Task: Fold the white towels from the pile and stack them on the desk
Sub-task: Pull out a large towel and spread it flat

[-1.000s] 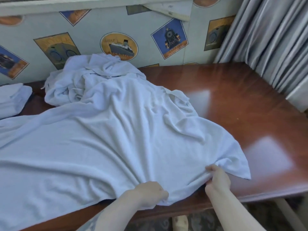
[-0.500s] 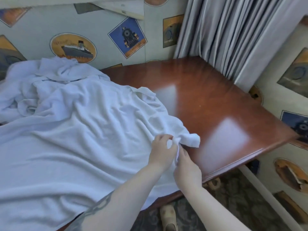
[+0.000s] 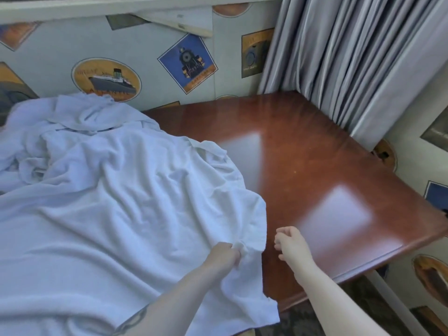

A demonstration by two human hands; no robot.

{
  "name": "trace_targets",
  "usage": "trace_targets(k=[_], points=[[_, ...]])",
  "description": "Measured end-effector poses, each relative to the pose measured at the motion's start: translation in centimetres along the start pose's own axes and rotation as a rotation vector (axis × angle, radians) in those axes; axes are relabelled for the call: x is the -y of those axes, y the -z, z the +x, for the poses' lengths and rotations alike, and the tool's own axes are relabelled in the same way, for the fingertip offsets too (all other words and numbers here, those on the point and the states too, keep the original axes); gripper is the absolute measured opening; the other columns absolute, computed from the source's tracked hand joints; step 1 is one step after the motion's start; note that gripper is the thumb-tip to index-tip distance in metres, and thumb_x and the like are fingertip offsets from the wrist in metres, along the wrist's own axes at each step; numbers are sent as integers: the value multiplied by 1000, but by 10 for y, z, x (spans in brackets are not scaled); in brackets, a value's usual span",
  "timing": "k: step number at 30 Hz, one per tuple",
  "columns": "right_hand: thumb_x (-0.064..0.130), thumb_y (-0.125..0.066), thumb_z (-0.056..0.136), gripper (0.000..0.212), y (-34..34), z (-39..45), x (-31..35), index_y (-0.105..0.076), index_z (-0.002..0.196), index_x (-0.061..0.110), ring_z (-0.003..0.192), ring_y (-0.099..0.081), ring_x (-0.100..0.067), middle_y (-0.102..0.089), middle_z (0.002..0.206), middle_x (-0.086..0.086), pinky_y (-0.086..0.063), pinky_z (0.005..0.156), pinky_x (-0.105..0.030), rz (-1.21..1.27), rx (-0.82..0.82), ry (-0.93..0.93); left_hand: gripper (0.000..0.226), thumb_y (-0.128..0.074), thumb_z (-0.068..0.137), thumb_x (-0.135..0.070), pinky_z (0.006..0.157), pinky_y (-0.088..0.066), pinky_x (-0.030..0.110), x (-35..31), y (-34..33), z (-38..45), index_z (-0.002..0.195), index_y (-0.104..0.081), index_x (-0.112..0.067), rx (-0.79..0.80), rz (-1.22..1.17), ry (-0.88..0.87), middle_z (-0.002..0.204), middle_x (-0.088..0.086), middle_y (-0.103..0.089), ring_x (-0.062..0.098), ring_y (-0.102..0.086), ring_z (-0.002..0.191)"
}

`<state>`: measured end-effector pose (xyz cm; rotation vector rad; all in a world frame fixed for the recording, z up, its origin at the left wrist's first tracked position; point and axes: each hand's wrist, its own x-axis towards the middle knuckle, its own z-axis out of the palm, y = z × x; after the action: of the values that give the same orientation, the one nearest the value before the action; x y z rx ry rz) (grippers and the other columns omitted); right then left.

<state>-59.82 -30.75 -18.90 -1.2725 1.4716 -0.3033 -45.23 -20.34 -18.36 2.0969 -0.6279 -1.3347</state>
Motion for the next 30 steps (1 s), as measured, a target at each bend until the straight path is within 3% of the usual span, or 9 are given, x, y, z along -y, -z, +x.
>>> trace_targets(k=[3,7,10,14,16,18,22,25,30], points=[[19,-57,86,23,-14,32,21,-56,108,23,86,-54,-5,-60,103,8,-42,65,-25,-100,8,111,15,-51,64,-22,45,-30,23,-6,9,10,51,-45,-17,-146,-142,9,50,-7,-46,17,-44,55],[16,-56,86,23,-42,68,64,-58,109,22,82,-55,-5,-58,108,5,-44,66,-27,-133,77,185,18,-50,95,-21,74,-45,33,-15,25,30,82,-62,-16,-352,-332,-38,83,1,-62,23,-57,83],[15,-54,85,26,-69,85,94,-60,109,22,86,-59,-15,-60,104,7,-50,79,-33,-162,92,200,19,-52,94,-27,75,-42,36,-19,33,38,81,-58,-14,-421,-504,-14,80,-1,-58,22,-53,81],[11,-50,86,24,-112,108,132,-62,106,16,75,-58,-17,-63,90,-1,-47,66,-26,-12,151,147,21,-71,83,-38,77,-47,29,-29,50,51,88,-63,-20,-442,-565,-53,87,-13,-65,6,-62,85],[9,-49,90,25,-130,120,153,-60,112,9,76,-57,-20,-60,87,-3,-49,73,-33,136,191,64,26,-81,75,-28,73,-44,20,-30,65,56,91,-60,-25,-442,-538,-64,86,-23,-59,-5,-58,82],[8,-50,91,39,-139,133,169,-48,129,13,82,-59,-23,-58,96,-2,-52,81,-38,206,178,26,23,-81,70,-16,59,-42,16,-27,84,59,78,-60,-21,-448,-481,-35,73,-16,-58,5,-57,68],[0,-51,85,77,-142,165,194,-23,152,24,128,-47,-26,-35,151,-1,-41,90,-27,-327,40,341,22,-70,50,-22,53,-36,19,-13,122,59,65,-54,-18,-352,-356,-67,62,-8,-50,12,-46,60],[8,-54,85,80,-148,190,207,-18,154,26,138,-35,-29,-26,157,2,-32,108,-36,-768,71,425,26,-67,64,-3,64,-43,21,-4,136,66,82,-63,-22,-176,-169,-118,70,-8,-58,12,-52,68],[26,-57,88,24,-165,200,201,-58,111,18,122,-43,-30,-47,130,-6,-36,90,-32,-945,75,506,48,-38,78,2,72,-41,23,-9,129,88,102,-69,-26,-33,244,-189,77,-11,-49,12,-50,79]])
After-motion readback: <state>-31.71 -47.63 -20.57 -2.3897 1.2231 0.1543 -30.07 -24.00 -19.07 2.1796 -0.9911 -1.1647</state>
